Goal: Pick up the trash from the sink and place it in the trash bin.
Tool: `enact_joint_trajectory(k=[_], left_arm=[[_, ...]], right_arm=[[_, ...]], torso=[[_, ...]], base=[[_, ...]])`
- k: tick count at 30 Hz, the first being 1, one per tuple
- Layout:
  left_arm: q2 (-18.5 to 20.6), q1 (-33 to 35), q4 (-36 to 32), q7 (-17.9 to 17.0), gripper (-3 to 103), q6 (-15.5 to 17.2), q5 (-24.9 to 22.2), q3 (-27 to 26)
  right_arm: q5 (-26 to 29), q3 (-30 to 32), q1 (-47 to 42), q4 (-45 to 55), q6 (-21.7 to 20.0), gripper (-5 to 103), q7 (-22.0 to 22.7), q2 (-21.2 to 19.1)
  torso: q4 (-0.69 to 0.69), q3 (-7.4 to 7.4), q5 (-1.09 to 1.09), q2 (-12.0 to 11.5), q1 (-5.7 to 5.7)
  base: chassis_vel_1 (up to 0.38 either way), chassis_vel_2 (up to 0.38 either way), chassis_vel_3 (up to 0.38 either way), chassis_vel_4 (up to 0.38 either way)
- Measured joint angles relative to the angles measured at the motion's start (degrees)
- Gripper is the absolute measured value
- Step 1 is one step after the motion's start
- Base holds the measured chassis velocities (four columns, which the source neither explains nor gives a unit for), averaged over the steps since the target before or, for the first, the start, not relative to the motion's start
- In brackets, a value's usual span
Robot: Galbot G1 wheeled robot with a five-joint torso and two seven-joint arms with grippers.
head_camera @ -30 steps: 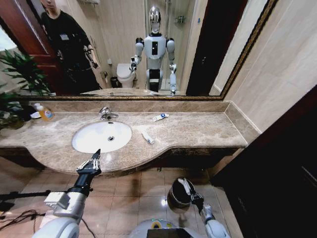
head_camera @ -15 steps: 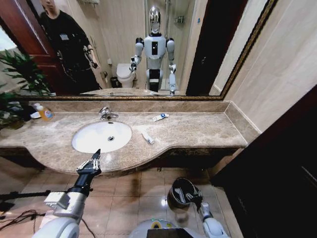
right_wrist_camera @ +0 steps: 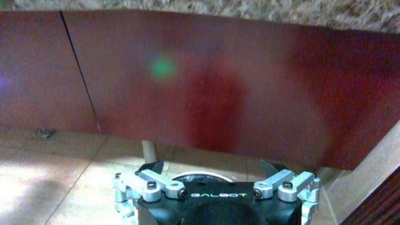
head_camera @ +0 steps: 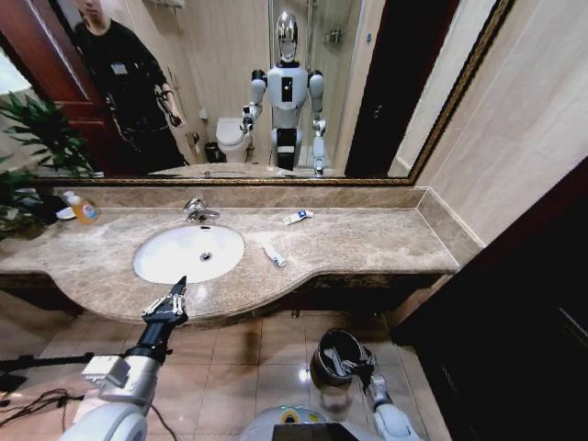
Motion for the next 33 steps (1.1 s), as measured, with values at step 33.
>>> enact_joint_trajectory(k=[33], left_arm=[[0.0, 0.0, 0.0, 0.0, 0, 0.0, 0.0, 0.0]], right_arm=[[4.2, 2.2, -16.8, 49.7, -2.2, 100, 7.7, -5.9]], torso=[[-0.01, 0.00, -0.01, 0.0, 0.00]], base=[[0.000, 0.000, 0.000, 0.000]])
